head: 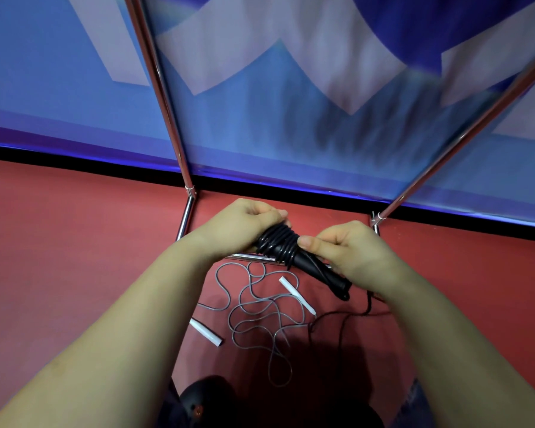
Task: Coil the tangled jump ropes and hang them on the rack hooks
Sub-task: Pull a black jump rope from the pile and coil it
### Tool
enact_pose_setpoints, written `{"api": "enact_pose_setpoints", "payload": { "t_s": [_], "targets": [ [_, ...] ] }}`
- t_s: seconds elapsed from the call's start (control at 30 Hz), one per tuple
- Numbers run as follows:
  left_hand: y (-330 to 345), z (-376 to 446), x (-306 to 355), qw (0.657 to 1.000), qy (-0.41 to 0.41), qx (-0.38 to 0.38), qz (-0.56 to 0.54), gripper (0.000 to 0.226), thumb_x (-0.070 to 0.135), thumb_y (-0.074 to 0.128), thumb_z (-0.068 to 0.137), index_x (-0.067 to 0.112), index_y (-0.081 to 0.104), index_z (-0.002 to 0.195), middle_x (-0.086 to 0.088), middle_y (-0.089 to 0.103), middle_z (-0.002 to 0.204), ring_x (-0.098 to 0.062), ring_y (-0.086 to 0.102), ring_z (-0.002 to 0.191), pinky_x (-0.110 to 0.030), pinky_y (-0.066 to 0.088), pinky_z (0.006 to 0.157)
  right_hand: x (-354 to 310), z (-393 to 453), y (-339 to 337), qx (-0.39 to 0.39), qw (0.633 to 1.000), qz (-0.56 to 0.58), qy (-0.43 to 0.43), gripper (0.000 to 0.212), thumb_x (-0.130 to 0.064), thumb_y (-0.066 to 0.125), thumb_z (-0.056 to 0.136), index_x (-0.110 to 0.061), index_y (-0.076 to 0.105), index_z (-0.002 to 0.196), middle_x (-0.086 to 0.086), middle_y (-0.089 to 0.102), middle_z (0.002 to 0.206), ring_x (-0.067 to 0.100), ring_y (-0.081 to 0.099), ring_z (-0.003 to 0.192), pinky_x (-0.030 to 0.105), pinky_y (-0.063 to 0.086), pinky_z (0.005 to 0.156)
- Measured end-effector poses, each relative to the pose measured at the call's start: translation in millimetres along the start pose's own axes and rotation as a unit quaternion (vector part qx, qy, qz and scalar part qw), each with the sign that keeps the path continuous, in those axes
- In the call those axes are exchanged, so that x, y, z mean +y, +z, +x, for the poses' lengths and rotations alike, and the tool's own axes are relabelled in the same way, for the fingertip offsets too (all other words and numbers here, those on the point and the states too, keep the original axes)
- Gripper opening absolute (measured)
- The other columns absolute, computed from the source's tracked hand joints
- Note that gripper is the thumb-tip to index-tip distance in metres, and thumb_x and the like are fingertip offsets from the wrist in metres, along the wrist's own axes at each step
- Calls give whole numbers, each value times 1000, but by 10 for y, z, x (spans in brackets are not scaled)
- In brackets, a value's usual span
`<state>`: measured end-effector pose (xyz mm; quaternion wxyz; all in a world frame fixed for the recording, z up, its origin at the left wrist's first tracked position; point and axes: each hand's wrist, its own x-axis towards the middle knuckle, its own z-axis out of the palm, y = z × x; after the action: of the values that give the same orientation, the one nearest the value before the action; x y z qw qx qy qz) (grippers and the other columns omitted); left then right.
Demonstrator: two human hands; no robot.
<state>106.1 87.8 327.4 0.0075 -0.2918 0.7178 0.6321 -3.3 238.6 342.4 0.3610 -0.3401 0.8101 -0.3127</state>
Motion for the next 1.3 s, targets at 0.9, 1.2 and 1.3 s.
{"api": "enact_pose_setpoints", "payload": {
  "t_s": [0.9,1.2,1.3],
  "targets": [
    [63,78,12,969,-21,91,-228,33,27,45,99,14,66,77,2,33,40,-8,21,31,-13,10,42,-111,77,356,30,922,373,98,44,-17,29,99,-9,46,60,-3,39,39,7,28,29,16,22,32],
    [-55,148,-97,952,4,305,-27,34,34,50,94,12,67,74,-7,59,58,-20,51,57,-30,45,59,-55,-10,463,-33,988,142,41,18,-21,45,98,-17,61,104,-2,50,55,5,43,36,16,37,40],
    [-87,119,-131,935,-7,339,105,34,38,47,96,12,66,85,-6,62,72,-24,55,72,-34,40,64,-48,-29,436,-13,998,67,-8,12,-22,58,92,-20,67,100,-11,59,58,0,51,45,16,43,52]
  ]
}}
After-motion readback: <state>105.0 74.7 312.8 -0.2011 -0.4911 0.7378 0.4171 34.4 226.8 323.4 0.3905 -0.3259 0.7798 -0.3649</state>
